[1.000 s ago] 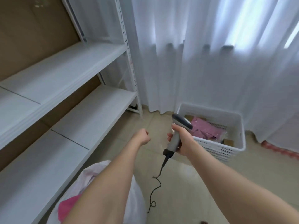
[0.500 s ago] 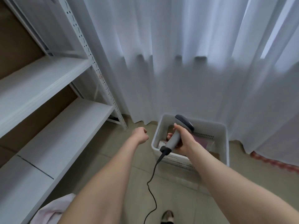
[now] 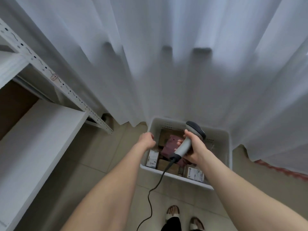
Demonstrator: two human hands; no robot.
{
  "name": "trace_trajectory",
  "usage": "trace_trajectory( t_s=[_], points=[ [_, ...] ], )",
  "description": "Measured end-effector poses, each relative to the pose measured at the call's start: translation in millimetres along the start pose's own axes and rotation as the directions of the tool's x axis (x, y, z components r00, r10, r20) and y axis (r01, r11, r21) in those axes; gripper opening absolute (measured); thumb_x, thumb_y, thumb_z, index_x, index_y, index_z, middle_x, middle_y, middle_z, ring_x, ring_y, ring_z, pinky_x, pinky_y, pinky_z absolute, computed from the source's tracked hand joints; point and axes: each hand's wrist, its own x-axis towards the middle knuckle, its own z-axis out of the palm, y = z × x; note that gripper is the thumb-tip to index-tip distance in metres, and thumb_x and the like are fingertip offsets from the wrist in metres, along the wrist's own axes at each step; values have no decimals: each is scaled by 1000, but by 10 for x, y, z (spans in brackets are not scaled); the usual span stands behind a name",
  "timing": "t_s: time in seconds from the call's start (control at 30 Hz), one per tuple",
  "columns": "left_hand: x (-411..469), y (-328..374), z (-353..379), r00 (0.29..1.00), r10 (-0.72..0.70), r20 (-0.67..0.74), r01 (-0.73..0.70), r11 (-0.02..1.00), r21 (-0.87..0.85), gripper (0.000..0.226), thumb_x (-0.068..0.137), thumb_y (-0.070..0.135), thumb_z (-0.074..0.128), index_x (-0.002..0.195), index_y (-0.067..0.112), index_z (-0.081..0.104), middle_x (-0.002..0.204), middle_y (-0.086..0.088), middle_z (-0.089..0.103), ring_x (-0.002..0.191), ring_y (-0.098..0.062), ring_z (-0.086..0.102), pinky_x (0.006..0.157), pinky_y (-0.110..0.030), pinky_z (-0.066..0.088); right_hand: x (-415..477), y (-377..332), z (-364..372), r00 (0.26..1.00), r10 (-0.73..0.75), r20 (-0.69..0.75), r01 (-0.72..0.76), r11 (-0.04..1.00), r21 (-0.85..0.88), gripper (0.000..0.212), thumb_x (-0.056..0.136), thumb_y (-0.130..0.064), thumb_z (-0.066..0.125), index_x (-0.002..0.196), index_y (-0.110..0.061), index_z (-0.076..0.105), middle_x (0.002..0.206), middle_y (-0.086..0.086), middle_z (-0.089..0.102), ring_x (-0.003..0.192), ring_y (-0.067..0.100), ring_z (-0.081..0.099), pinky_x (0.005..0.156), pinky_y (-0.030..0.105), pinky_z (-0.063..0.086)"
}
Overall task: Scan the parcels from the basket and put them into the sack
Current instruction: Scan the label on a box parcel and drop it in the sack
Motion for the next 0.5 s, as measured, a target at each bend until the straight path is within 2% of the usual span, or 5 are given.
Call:
trace_trajectory(
  t_s=[0.07,0.23,0.3,0.4,0.5],
  points=[
    [283,110,80,999,-12,30,13,1000,-24,43,93,16,54,136,11,50,140,-10,49,128,-27,47,103,-31,38,276,-147,-38,999,30,-15,-30,1000,4,27,85,-34,73,89,-10,63,58,7,64,51,20,65,53,42,58],
    [972,170,313,995,-81,63,85,995,-61,43,93,14,52,136,10,48,141,-11,48,127,-28,47,103,-34,40,1011,-358,-82,994,104,-31,-105,994,-33,28,84,-31,73,97,-8,62,72,9,61,68,24,62,47,40,55],
    [1277,107,450,993,-101,68,105,993,-58,42,94,15,52,136,11,48,139,-12,49,125,-28,49,101,-35,42,1332,-390,-78,991,127,-38,-129,990,-57,34,84,-31,74,104,-8,61,77,10,62,72,25,62,51,41,57],
    [1652,-53,745,985,-139,100,146,987,-68,39,94,12,50,132,10,52,136,-13,52,122,-29,51,98,-34,44,1793,-331,-114,984,164,-68,-171,979,-106,38,84,-30,75,110,-7,59,81,11,62,74,25,62,71,46,57],
    [2073,-284,1086,976,-175,132,186,979,-82,38,95,11,47,132,9,51,135,-15,53,121,-29,52,95,-33,44,2348,-189,-82,975,198,-102,-211,966,-149,33,85,-29,74,105,-7,60,76,9,61,67,23,60,65,41,56]
  ],
)
